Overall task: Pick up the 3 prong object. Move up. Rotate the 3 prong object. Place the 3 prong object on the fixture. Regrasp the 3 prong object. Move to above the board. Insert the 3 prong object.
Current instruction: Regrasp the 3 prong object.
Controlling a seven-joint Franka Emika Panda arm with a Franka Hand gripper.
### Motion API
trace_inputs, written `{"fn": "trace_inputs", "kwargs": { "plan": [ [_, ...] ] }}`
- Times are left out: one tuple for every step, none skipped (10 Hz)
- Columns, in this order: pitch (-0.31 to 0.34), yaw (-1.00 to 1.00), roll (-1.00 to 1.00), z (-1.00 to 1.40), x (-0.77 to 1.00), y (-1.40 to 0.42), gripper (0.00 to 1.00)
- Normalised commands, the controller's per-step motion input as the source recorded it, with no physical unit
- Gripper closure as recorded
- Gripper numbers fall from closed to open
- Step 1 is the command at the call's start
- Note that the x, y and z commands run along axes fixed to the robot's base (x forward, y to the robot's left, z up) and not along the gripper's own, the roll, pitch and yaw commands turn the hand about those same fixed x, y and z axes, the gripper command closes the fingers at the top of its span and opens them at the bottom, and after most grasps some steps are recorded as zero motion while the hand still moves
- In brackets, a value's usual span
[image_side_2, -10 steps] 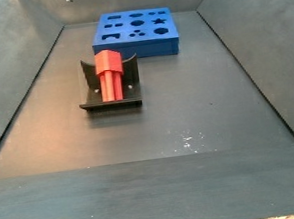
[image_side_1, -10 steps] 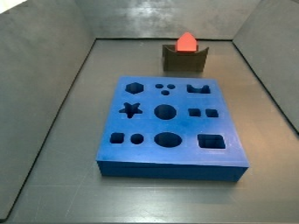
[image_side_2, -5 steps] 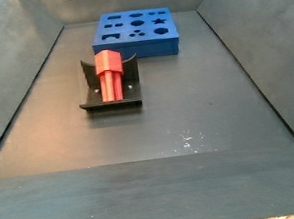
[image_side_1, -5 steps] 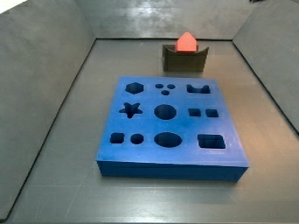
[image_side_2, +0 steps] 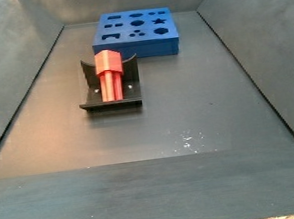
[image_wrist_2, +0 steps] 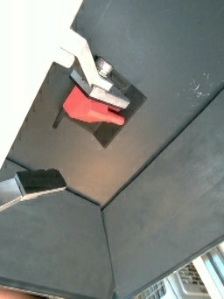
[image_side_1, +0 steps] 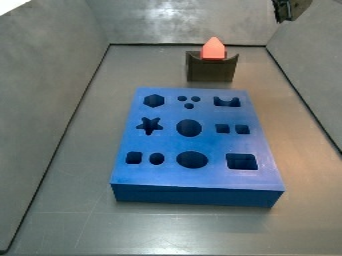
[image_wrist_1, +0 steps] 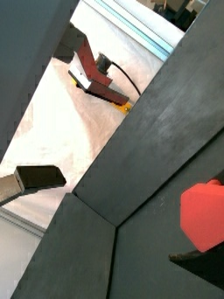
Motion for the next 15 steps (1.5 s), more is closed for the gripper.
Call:
{"fn": "trace_inputs", "kwargs": {
  "plan": [
    [0.078, 0.14, 0.08, -1.00, 0.04, 0.08, 0.00],
    [0.039, 0.15, 0.07, -1.00, 0.05, 0.07, 0.00],
    [-0.006, 0.15, 0.06, -1.00, 0.06, 0.06, 0.00],
    [-0.024, 0.15, 0.06, -1.00, 0.07, 0.06, 0.00],
    [-0.064, 0.12, 0.06, -1.00, 0.08, 0.05, 0.00],
    [-0.090, 0.10, 0.06, -1.00, 0.09, 0.05, 0.00],
    [-0.107, 0.08, 0.06, -1.00, 0.10, 0.05, 0.00],
    [-0.104, 0.04, 0.06, -1.00, 0.10, 0.04, 0.00],
    [-0.094, 0.02, 0.07, -1.00, 0.12, 0.04, 0.00],
    [-0.079, 0.00, 0.07, -1.00, 0.13, 0.03, 0.00],
    [-0.057, -0.02, 0.08, -0.85, 0.11, 0.02, 0.00],
    [-0.043, -0.02, 0.07, -0.72, 0.10, 0.01, 0.00],
    [-0.029, -0.02, 0.07, -0.55, 0.08, 0.01, 0.00],
    [-0.023, -0.01, 0.06, -0.41, 0.08, 0.01, 0.00],
    [-0.014, 0.00, 0.06, -0.29, 0.08, 0.00, 0.00]
  ]
}}
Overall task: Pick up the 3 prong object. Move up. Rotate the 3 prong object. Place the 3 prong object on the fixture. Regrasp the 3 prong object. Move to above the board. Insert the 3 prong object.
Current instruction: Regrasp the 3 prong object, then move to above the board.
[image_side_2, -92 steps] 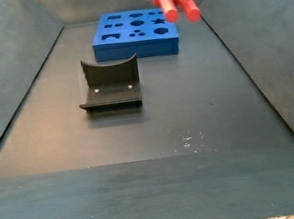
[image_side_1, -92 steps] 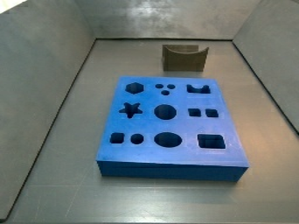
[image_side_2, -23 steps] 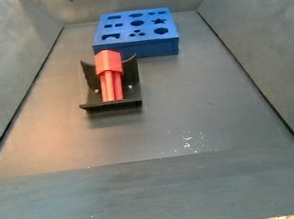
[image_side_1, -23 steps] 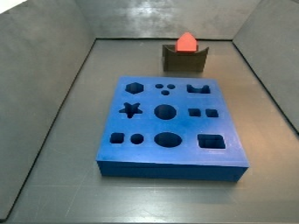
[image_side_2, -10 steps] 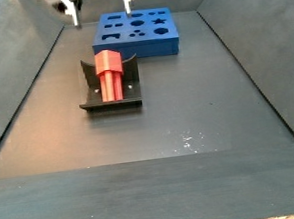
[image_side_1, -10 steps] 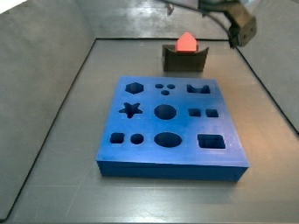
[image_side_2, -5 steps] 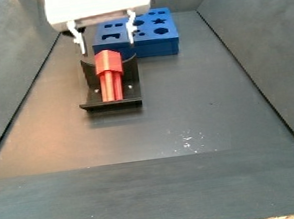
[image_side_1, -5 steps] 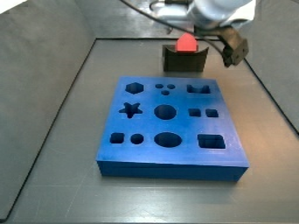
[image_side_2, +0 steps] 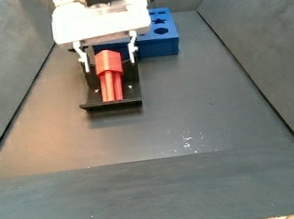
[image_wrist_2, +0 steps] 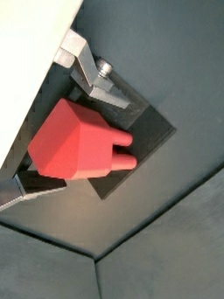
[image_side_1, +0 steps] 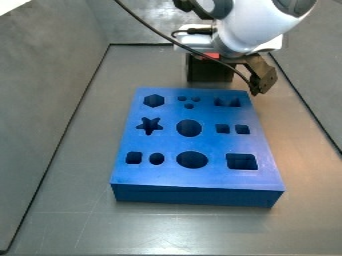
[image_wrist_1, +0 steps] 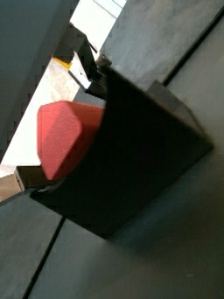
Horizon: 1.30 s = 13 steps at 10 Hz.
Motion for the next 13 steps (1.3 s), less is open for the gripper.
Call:
{"fn": "trace_inputs", "kwargs": {
  "plan": [
    [0.004, 0.01, 0.05, -0.20, 0.05, 0.00, 0.00],
    [0.000, 0.00, 0.00, 0.00, 0.00, 0.00, 1.00],
    [0.227, -0.10, 0.00, 1.00, -0.04, 0.12, 1.00],
    [0.223, -0.10, -0.01, 1.00, -0.04, 0.12, 1.00],
    [0.214, -0.04, -0.04, 1.00, -0.04, 0.12, 1.00],
    [0.201, 0.04, -0.06, 1.00, -0.04, 0.11, 1.00],
    [0.195, 0.08, -0.07, 1.00, -0.04, 0.11, 1.00],
    [0.172, 0.11, -0.06, 1.00, -0.04, 0.10, 1.00],
    [0.126, 0.14, -0.06, 1.00, -0.04, 0.10, 1.00],
    [0.088, 0.15, -0.06, 1.00, -0.04, 0.09, 1.00],
    [0.053, 0.15, -0.05, 1.00, -0.04, 0.09, 1.00],
    [0.015, 0.13, -0.05, 1.00, -0.04, 0.08, 1.00],
    [-0.008, 0.11, -0.05, 1.00, -0.04, 0.08, 1.00]
  ]
}}
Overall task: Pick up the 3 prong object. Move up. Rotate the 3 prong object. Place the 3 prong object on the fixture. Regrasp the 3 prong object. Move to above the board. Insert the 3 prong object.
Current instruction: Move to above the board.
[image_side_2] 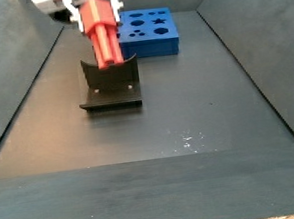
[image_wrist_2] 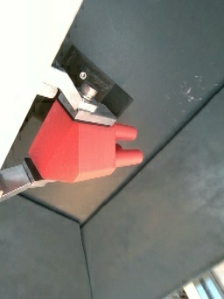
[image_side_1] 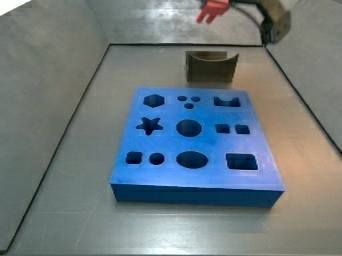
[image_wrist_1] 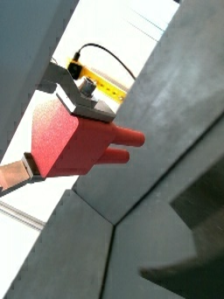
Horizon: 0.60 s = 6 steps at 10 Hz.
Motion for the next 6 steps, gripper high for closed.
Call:
{"fn": "trace_inputs", "kwargs": {
  "plan": [
    [-0.029, 0.08, -0.04, 1.00, -0.04, 0.07, 1.00],
    [-0.039, 0.05, -0.05, 1.00, -0.04, 0.07, 1.00],
    [-0.041, 0.03, -0.04, 1.00, -0.05, 0.07, 1.00],
    [-0.039, 0.00, -0.05, 1.00, -0.05, 0.06, 1.00],
    [-0.029, -0.02, -0.06, 1.00, -0.06, 0.06, 1.00],
    [-0.003, -0.03, -0.06, 1.00, -0.06, 0.05, 1.00]
  ]
}}
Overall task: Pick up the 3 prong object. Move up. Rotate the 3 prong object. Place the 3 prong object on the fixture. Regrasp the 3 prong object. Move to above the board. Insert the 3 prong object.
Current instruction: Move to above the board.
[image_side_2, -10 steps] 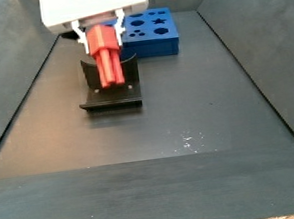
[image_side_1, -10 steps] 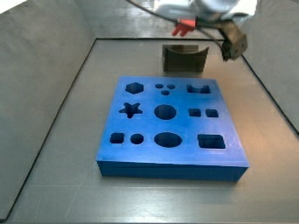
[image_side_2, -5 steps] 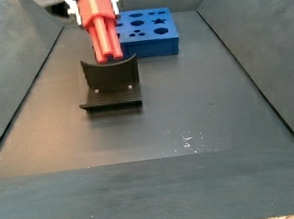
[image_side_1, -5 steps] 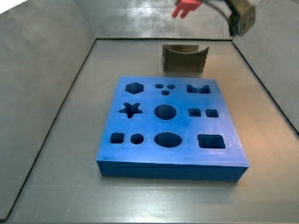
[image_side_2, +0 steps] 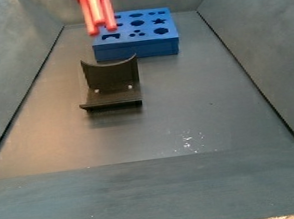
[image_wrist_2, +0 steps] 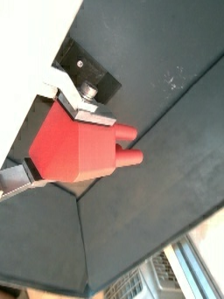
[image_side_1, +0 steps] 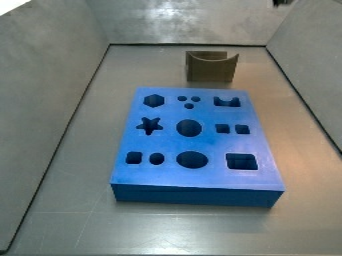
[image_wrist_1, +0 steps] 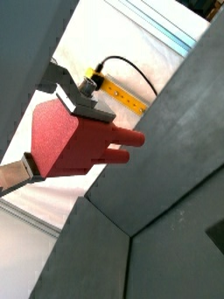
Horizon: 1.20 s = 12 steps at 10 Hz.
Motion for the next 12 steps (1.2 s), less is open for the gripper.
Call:
{"fn": "trace_inputs", "kwargs": {
  "plan": [
    [0.020, -0.05, -0.06, 1.00, -0.06, 0.05, 1.00],
    [0.034, -0.05, -0.06, 1.00, -0.06, 0.04, 1.00],
    [0.062, -0.04, -0.07, 1.00, -0.06, 0.03, 1.00],
    [0.071, -0.03, -0.07, 1.00, -0.06, 0.03, 1.00],
    [0.093, -0.01, -0.07, 0.93, -0.05, 0.02, 1.00],
    [0.102, 0.00, -0.07, 0.81, -0.04, 0.01, 1.00],
    [0.115, 0.02, -0.07, 0.60, -0.02, 0.00, 1.00],
    [0.132, 0.03, -0.07, 0.44, -0.01, 0.00, 1.00],
    [0.151, 0.05, -0.07, 0.24, 0.02, -0.01, 1.00],
    [-0.059, -0.04, -1.00, 0.00, -0.40, -1.00, 1.00],
    [-0.071, -0.03, -1.00, 0.00, -0.40, -1.00, 1.00],
    [-0.078, -0.04, -1.00, 0.01, -0.41, -1.00, 1.00]
  ]
}}
